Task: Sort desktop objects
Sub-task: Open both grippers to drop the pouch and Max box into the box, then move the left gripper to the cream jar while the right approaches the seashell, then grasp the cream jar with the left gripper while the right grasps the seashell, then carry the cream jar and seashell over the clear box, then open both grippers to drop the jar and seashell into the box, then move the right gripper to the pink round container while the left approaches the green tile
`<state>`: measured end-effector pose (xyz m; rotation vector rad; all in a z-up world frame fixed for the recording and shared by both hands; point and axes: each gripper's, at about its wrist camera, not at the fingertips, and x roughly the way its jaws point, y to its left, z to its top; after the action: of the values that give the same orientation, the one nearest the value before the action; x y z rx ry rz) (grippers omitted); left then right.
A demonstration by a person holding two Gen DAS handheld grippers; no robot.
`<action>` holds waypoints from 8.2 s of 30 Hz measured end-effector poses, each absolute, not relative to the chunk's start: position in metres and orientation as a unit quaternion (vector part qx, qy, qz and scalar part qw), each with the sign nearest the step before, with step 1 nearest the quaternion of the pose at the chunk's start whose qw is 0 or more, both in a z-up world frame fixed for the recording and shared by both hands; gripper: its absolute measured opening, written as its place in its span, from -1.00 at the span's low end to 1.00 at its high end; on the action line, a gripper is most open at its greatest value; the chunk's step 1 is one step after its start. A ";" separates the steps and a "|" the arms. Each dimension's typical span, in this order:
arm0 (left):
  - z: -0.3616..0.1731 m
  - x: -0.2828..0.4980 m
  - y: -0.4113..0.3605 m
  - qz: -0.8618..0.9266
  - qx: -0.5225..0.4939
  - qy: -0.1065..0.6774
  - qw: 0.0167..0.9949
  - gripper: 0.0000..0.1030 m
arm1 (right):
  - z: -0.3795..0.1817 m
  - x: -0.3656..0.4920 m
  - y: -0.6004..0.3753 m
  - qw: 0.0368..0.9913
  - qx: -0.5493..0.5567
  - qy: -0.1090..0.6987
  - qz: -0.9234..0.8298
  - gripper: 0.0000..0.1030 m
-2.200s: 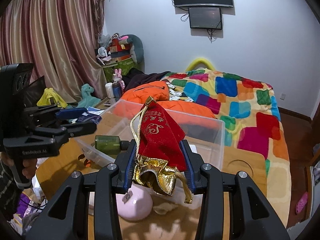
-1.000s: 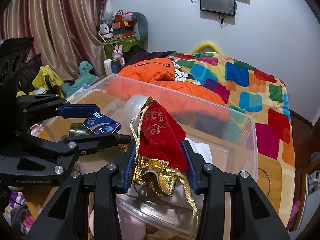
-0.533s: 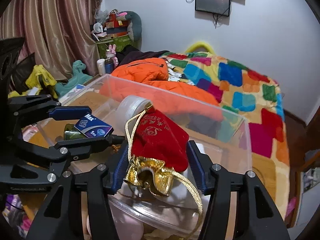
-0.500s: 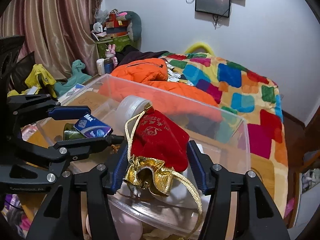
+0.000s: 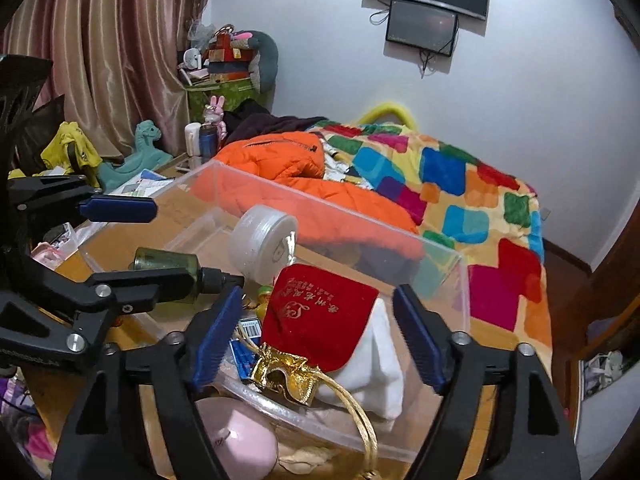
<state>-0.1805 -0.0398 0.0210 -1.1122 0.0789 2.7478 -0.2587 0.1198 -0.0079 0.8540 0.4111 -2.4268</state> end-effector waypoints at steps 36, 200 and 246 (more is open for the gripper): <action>0.025 -0.099 -0.021 0.933 -0.352 0.025 0.076 0.89 | 0.004 -0.200 0.209 0.208 0.305 0.074 -0.927 0.99; 0.014 -0.202 -0.020 0.929 -0.356 -0.043 0.093 0.23 | -0.021 -0.259 0.165 0.279 0.338 0.132 -0.889 -0.50; 0.025 -0.162 -0.022 0.933 -0.354 -0.009 0.059 0.81 | 0.009 -0.221 0.169 0.229 0.276 0.177 -0.916 0.58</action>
<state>-0.1625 -0.0216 0.0252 -1.0709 -0.0280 2.8268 -0.2208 0.1695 0.0087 0.7603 0.4875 -2.5218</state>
